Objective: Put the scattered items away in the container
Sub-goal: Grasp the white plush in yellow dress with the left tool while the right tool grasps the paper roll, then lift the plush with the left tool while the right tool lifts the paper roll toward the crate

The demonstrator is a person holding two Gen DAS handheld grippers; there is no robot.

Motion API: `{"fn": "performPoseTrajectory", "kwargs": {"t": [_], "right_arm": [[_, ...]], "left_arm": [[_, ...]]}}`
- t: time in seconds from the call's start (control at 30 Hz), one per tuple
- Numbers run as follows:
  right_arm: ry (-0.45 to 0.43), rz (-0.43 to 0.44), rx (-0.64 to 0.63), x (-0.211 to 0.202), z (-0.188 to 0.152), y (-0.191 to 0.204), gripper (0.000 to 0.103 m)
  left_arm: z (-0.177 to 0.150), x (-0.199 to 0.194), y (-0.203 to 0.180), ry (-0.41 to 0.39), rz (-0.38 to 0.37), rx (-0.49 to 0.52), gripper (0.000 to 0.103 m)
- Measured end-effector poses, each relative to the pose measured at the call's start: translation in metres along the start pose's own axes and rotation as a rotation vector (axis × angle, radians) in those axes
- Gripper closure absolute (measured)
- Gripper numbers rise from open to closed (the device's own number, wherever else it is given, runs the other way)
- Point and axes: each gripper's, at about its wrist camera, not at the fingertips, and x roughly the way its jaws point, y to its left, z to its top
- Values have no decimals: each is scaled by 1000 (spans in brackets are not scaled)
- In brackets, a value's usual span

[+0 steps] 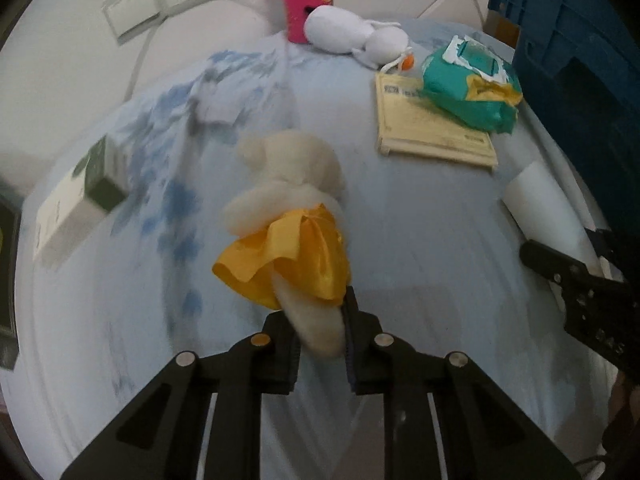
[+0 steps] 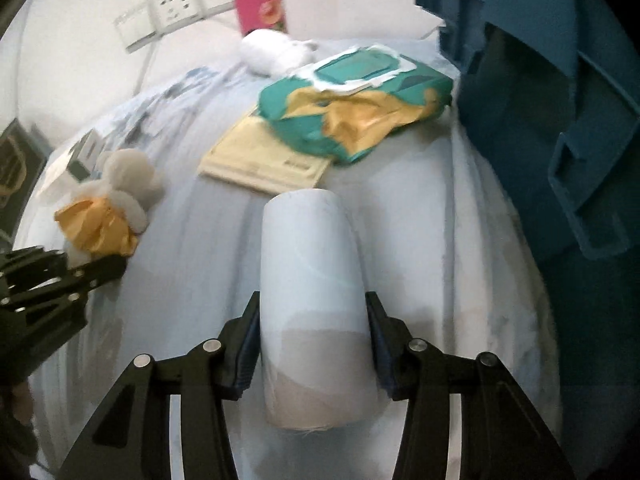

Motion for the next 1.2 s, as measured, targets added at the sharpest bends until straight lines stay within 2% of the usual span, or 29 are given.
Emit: {"fn": "performPoseTrajectory", "kwargs": {"t": [0.07,0.1,0.13,0.17,0.2,0.23,0.3,0.5,0.57,0.63,0.67,0.7,0.73,0.77,1.0,1.2], "right_arm": [[-3,11,7,-2,-1,0,53],[-7,24,18,-3,-1,-1,48],[-13,28,25,-4,-1,-2,37],[-20,24,26,-6,0,-3,30],[-27,20,28,-7,1,-4,19],[-31,18,29,-9,2,-5,17],[-34,14,29,-11,4,-8,17],[-34,4,17,-9,4,-8,16],[-24,2,12,-8,-1,-11,11],[-16,5,0,-5,-2,-9,13],[-10,3,-11,-3,-2,-6,20],[-3,1,-22,-1,-3,-4,49],[-3,-13,-35,0,-3,-1,55],[-3,-24,-44,1,-2,2,57],[9,-5,-43,-2,-4,3,57],[-17,8,-55,-20,-6,11,57]], "left_arm": [[2,-7,5,-16,3,-13,85],[5,-11,6,-29,7,-15,81],[9,-14,6,-42,13,-14,72],[14,-16,6,-53,19,-15,66],[17,-18,7,-63,24,-18,48],[19,-17,9,-70,32,-22,31],[25,-14,10,-82,48,-31,27],[34,18,3,-31,78,-10,28],[29,20,1,-42,64,-18,37],[25,17,-2,-47,35,-22,61],[23,15,-5,-47,32,-21,66],[21,14,-8,-46,30,-20,72],[19,13,-10,-45,30,-21,75],[17,11,-12,-43,28,-23,77],[6,0,-18,-52,22,-27,82],[-1,-34,-13,-107,34,-40,82]]}}
